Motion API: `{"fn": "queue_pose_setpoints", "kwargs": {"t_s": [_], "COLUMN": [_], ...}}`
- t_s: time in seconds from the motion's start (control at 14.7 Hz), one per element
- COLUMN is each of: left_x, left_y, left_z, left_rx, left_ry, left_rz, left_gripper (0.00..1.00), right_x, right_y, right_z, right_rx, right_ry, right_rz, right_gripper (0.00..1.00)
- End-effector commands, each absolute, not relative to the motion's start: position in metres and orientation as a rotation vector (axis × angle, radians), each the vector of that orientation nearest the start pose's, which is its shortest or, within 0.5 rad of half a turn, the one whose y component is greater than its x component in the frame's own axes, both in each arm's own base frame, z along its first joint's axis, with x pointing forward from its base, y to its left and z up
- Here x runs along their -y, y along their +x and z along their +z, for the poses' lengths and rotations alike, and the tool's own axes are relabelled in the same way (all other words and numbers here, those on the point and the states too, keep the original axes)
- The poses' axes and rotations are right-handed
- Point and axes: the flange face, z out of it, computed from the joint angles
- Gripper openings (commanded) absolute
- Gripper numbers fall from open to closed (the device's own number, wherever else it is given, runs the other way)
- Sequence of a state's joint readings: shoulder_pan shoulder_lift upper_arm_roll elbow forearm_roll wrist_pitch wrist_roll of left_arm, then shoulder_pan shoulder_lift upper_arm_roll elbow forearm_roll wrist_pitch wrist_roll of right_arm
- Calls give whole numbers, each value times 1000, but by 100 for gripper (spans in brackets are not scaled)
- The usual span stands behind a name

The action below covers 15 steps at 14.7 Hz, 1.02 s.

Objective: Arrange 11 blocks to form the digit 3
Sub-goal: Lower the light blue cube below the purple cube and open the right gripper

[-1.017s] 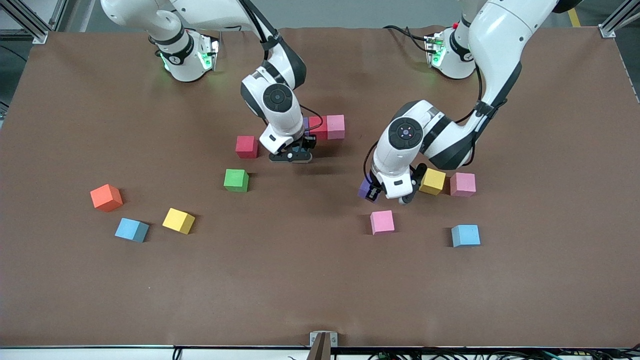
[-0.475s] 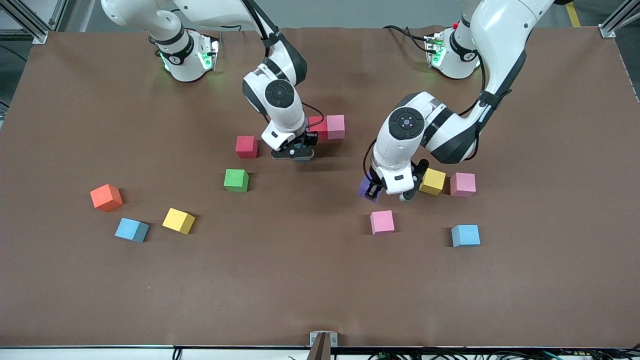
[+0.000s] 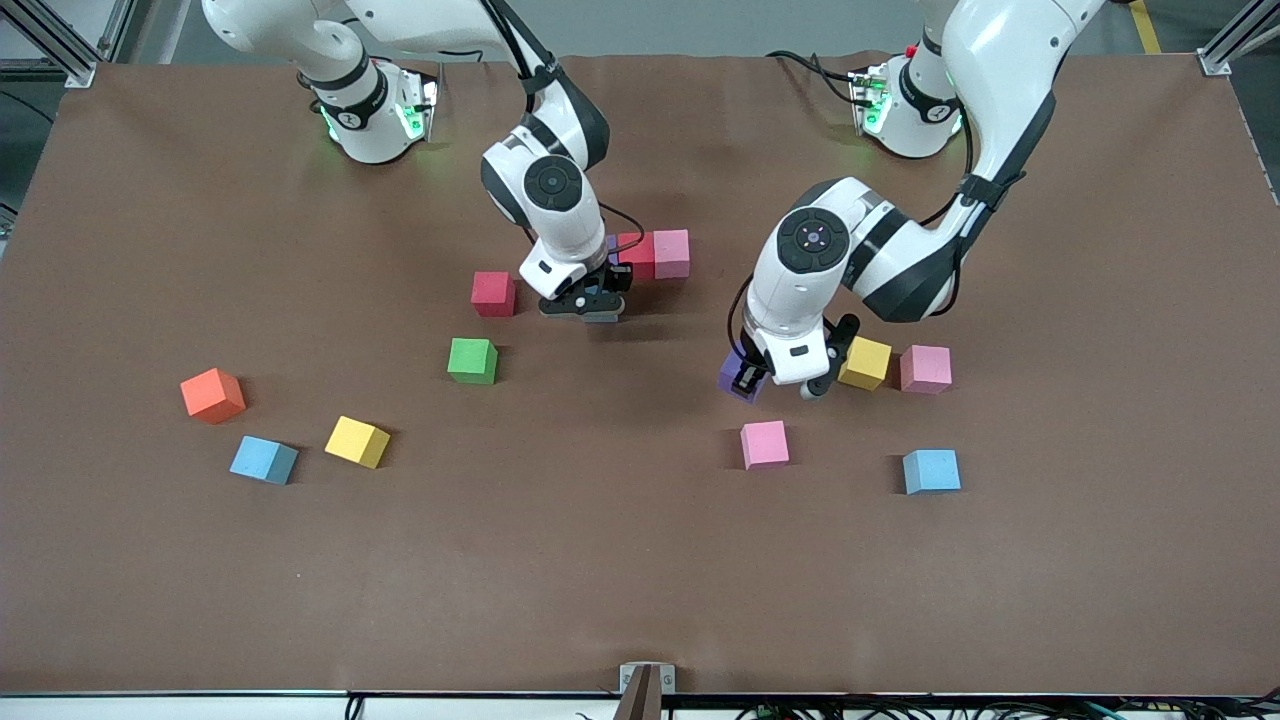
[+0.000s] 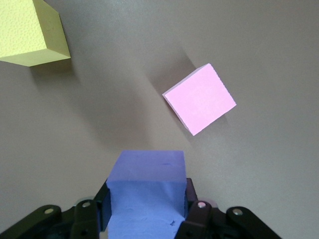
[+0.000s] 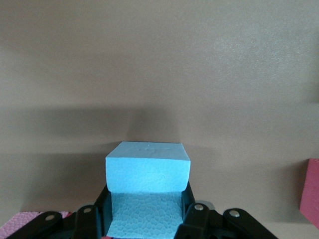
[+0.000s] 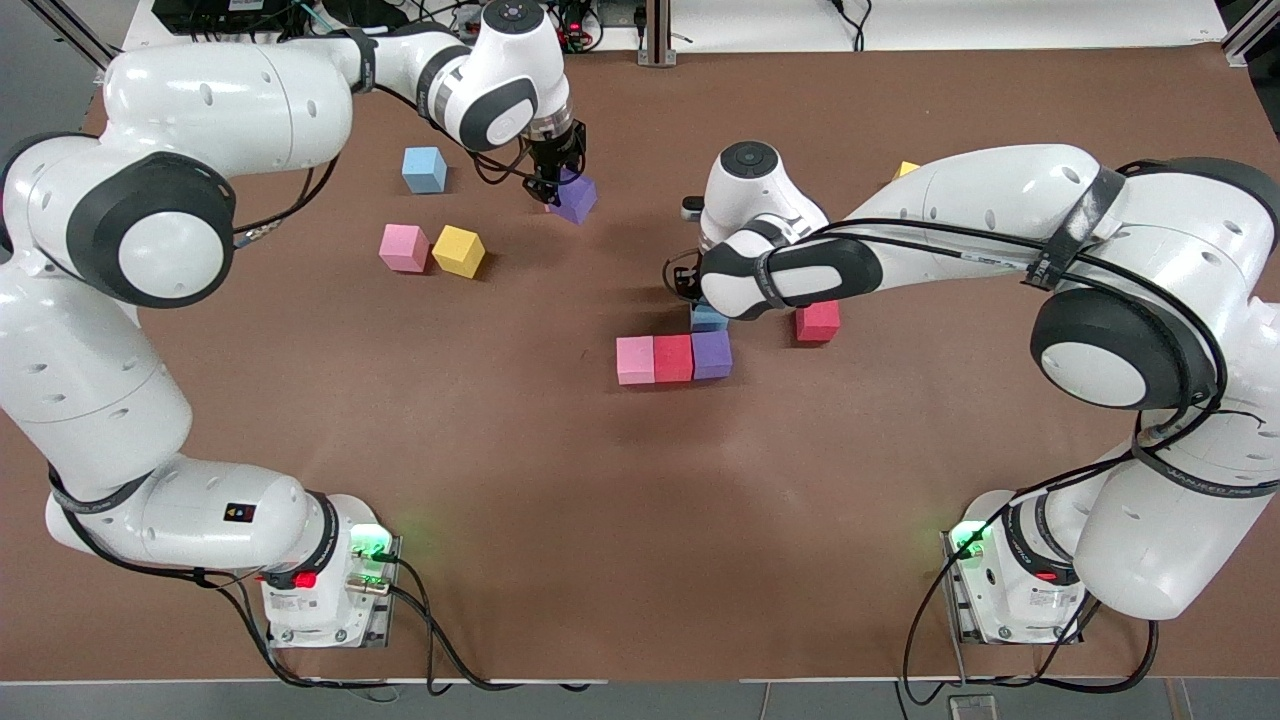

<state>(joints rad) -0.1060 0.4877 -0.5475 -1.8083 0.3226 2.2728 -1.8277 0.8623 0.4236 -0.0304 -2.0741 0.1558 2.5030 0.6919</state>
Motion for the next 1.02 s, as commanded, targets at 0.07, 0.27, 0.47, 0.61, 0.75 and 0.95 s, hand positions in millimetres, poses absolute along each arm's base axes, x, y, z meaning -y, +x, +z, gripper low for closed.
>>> {"fn": "queue_pose_setpoints", "kwargs": {"t_s": [0.07, 0.27, 0.47, 0.61, 0.75, 0.95], "left_x": [363, 363, 364, 364, 364, 364], "left_y": [535, 535, 534, 534, 534, 535], "left_z": [319, 318, 319, 319, 319, 318], "left_rx": [1559, 1565, 1571, 1575, 1577, 1579], "left_ry": [-2783, -2778, -2777, -2774, -2773, -2771], "left_rz": [-59, -56, -57, -57, -57, -55], "left_gripper": [40, 40, 40, 40, 40, 40], "right_x": [-431, -432, -435, -435, -435, -435], "right_y": [390, 388, 385, 385, 384, 384], "right_z": [230, 230, 230, 229, 228, 227], "right_rx": [33, 35, 46, 46, 52, 57], "right_ry": [-3076, -3074, -3073, -3074, -3076, -3078], "right_rz": [59, 61, 65, 67, 69, 73], "right_gripper": [27, 27, 27, 27, 27, 27]}}
